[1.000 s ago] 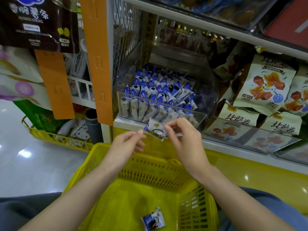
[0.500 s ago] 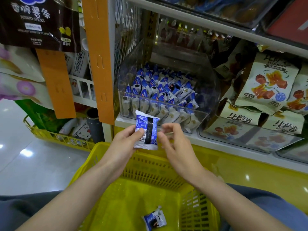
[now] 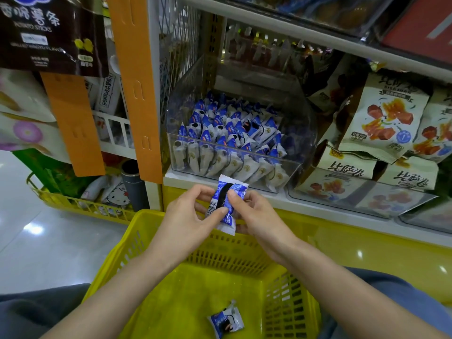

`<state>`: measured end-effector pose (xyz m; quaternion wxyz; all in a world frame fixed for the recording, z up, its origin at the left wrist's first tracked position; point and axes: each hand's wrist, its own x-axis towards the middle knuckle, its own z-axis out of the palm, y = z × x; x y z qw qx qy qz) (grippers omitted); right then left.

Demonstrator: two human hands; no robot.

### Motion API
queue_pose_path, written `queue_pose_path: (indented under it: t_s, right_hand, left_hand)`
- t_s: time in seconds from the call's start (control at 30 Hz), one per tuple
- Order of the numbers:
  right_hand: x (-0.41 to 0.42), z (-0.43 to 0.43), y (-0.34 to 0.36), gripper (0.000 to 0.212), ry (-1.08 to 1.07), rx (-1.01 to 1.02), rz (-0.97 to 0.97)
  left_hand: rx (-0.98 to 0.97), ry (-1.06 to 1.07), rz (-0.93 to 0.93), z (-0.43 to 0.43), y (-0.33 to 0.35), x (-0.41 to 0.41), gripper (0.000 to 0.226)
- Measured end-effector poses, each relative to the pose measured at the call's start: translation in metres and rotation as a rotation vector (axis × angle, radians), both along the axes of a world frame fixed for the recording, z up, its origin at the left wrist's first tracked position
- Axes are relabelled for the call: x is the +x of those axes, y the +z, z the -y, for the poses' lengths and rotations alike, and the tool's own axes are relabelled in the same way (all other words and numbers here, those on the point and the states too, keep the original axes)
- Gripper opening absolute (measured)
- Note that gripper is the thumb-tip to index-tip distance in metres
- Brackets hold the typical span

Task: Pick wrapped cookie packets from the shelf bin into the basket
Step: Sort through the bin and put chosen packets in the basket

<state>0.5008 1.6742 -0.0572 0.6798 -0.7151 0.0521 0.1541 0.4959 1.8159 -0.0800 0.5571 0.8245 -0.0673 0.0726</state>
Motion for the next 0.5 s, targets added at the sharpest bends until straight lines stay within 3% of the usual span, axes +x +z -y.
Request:
queue_pose_path:
  t_s: [0.27, 0.5]
  right_hand:
    - [-0.003, -0.006, -0.007, 0.017, 0.037, -0.048, 0.062]
    - [-0.005, -0.005, -0.014, 0.023, 0.143, -0.137, 0.113]
  left_hand:
    - [0.279, -0.068, 0.015, -0.004, -0.011, -0.003, 0.040]
    - [0.462, -0.065, 0.112, -0.008, -0.005, -0.005, 0.019]
